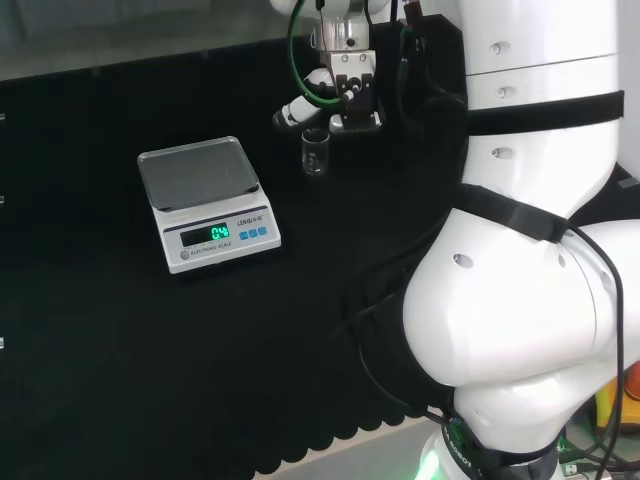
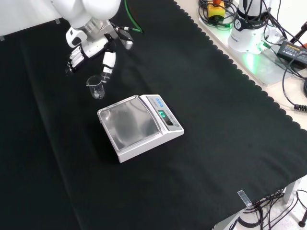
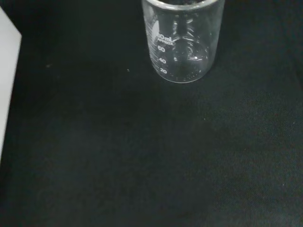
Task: Pick up the beaker.
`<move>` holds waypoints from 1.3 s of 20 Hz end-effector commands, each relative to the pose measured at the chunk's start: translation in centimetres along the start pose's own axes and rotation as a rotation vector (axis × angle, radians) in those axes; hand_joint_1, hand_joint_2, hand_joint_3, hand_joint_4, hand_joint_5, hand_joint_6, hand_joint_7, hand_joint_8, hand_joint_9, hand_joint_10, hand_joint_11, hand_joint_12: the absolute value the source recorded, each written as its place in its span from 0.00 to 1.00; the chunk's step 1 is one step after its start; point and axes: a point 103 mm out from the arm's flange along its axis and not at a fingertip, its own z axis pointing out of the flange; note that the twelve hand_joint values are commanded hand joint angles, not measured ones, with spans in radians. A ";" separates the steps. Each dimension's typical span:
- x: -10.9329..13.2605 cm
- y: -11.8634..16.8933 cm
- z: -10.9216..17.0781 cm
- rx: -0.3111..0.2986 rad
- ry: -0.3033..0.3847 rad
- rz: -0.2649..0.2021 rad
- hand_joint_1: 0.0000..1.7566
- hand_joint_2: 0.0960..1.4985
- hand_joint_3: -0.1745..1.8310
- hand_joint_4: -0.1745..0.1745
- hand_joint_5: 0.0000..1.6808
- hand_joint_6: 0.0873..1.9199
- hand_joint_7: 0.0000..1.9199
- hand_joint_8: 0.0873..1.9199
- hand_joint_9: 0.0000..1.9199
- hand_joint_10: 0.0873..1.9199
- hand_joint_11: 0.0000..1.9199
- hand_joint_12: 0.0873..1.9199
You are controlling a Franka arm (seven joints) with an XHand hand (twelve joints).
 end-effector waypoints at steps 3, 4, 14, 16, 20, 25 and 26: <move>-2.0 2.4 2.0 0.040 0.025 0.027 0.18 0.57 0.16 0.06 0.04 0.00 0.00 0.17 0.00 0.31 0.05 0.75; -2.3 2.5 2.1 0.044 0.027 0.028 0.18 0.57 0.16 0.06 0.04 0.00 0.00 0.17 0.00 0.31 0.05 0.75; -2.3 2.7 3.6 0.078 0.029 0.024 0.20 0.57 0.15 0.06 0.04 0.00 0.00 0.18 0.00 0.31 0.05 0.75; -2.0 2.8 3.9 0.088 0.037 0.032 0.22 0.56 0.15 0.06 0.04 0.00 0.00 0.18 0.00 0.31 0.06 0.75; -1.5 3.2 4.5 0.111 0.013 0.041 0.27 0.54 0.14 0.05 0.05 0.00 0.00 0.20 0.00 0.35 0.07 0.75; -0.7 3.4 4.8 0.113 -0.010 0.040 0.31 0.54 0.13 0.06 0.08 0.00 0.01 0.32 0.04 0.44 0.10 0.75; -0.6 3.5 4.8 0.114 -0.018 0.034 0.32 0.54 0.13 0.06 0.09 0.00 0.02 0.34 0.06 0.44 0.11 0.75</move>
